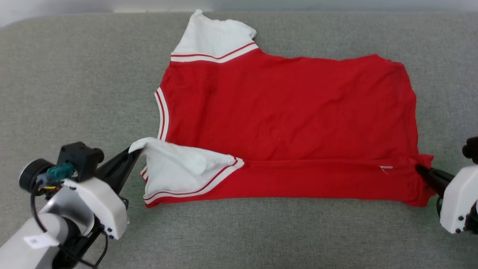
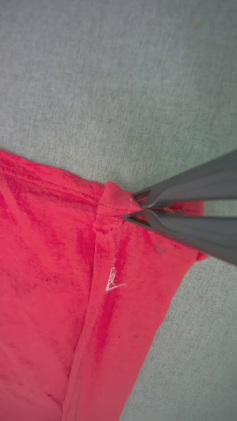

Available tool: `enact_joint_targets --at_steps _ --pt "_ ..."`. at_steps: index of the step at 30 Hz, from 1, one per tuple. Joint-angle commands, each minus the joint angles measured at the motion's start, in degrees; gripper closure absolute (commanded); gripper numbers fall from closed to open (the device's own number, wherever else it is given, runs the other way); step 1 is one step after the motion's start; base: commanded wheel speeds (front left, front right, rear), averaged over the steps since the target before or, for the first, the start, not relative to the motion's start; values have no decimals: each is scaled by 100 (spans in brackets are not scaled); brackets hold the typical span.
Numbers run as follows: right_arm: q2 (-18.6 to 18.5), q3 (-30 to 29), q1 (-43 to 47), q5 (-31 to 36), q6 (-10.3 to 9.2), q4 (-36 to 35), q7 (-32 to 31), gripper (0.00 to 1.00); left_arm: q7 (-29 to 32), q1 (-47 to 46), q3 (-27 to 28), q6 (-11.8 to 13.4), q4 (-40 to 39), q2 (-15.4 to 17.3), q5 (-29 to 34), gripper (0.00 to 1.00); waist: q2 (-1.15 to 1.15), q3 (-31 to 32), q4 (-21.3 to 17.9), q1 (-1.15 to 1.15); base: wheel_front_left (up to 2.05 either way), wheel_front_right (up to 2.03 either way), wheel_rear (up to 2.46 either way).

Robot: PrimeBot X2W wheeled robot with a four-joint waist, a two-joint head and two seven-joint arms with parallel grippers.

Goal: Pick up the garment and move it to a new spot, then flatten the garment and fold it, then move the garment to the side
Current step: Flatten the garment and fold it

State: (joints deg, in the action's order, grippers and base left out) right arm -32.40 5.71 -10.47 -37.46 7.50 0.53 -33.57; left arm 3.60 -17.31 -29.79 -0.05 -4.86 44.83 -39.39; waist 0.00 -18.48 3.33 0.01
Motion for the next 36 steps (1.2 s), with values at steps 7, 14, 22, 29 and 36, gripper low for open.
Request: enact_joint_targets --at_steps 7,14,22,29,36 --pt "52 322 -577 254 -3 470 150 100 -31 -677 -215 -229 858 -373 179 100 0 -322 -67 -1 0 0 0" --pt "218 289 -824 431 -6 913 346 0 -317 -1035 -266 -181 1605 -831 248 0 0 -285 -52 -1 0 0 0" --pt "418 348 -678 627 -3 935 288 0 -760 -781 -130 193 2053 -1053 230 0 0 159 -91 -1 0 0 0" --pt "670 -37 -359 1128 -3 920 46 0 -591 -28 -53 730 1674 -1002 31 0 0 616 -115 -1 0 0 0" --pt "1402 -979 27 1610 -2 563 -770 0 72 579 -94 1299 972 -811 -106 0 0 734 -139 -1 0 0 0"
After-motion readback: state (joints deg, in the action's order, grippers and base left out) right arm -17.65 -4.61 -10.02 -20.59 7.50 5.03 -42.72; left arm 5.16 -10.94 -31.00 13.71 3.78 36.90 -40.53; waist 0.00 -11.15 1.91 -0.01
